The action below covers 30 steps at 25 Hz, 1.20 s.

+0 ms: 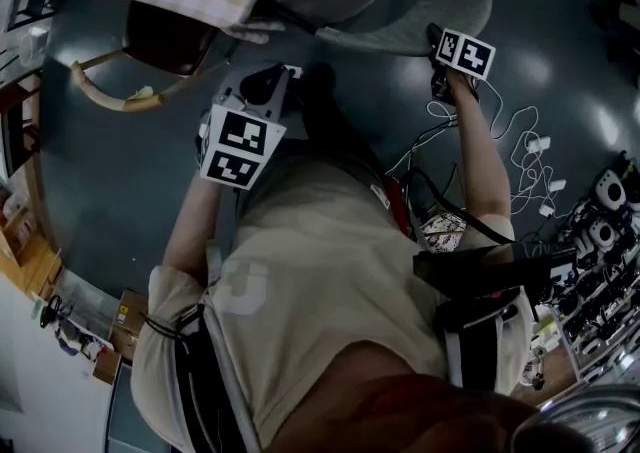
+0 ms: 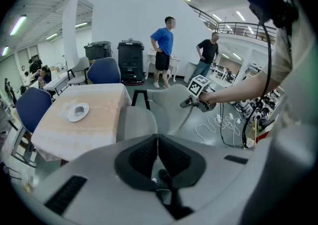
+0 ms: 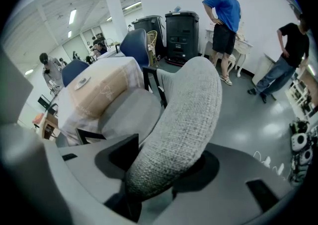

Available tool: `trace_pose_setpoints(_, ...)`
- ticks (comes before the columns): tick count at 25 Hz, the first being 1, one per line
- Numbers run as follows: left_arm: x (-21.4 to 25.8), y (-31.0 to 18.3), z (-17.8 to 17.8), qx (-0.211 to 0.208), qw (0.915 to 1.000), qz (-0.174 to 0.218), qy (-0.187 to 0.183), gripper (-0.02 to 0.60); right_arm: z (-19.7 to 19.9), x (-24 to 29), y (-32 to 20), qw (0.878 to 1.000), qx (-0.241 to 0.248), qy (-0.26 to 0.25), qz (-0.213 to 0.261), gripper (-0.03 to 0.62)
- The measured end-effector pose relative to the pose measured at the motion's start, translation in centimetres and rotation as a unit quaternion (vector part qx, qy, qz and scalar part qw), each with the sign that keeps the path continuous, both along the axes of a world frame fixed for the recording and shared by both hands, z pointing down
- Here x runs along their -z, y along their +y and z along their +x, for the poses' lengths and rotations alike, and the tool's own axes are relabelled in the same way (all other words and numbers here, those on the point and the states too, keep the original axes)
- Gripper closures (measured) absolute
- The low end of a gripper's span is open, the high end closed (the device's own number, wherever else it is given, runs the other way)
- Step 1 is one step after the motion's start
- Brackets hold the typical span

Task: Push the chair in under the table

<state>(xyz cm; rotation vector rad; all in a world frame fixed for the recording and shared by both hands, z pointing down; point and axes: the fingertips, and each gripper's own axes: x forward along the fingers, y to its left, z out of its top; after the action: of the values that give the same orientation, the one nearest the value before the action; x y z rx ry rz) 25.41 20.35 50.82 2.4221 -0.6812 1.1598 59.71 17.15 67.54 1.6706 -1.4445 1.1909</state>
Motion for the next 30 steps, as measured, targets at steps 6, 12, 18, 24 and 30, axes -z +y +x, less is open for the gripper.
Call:
trace_pose_setpoints(6,-0.9,-0.2,-0.3,0.005,0.9999,-0.012,-0.007,0.572,-0.4,-0.2,-0.2,1.000,0.012,-0.005,0.009,0.356)
trace_pose_setpoints(12,-0.8,0.0,1.2,-0.011,0.9999,-0.010,-0.001,0.572,0.1,-0.3,-0.3,1.000,-0.006,-0.003,-0.006,0.358)
trace_pose_setpoints(18,-0.4,-0.1,0.8,-0.006,1.0000,-0.001,-0.005,0.572,0.6,-0.3,0.1,1.000,-0.028,-0.005,-0.010,0.375)
trace_pose_setpoints(24,-0.8,0.1,0.0,-0.001,0.9999,-0.002,-0.013,0.572,1.0,-0.5,0.0,0.999,-0.034,-0.008,-0.012,0.385)
trace_pose_setpoints(30,-0.6,0.2,0.1,-0.002,0.9999,0.001,-0.015,0.572,0.9,-0.5,0.0,0.999,-0.031,-0.013,-0.012,0.385)
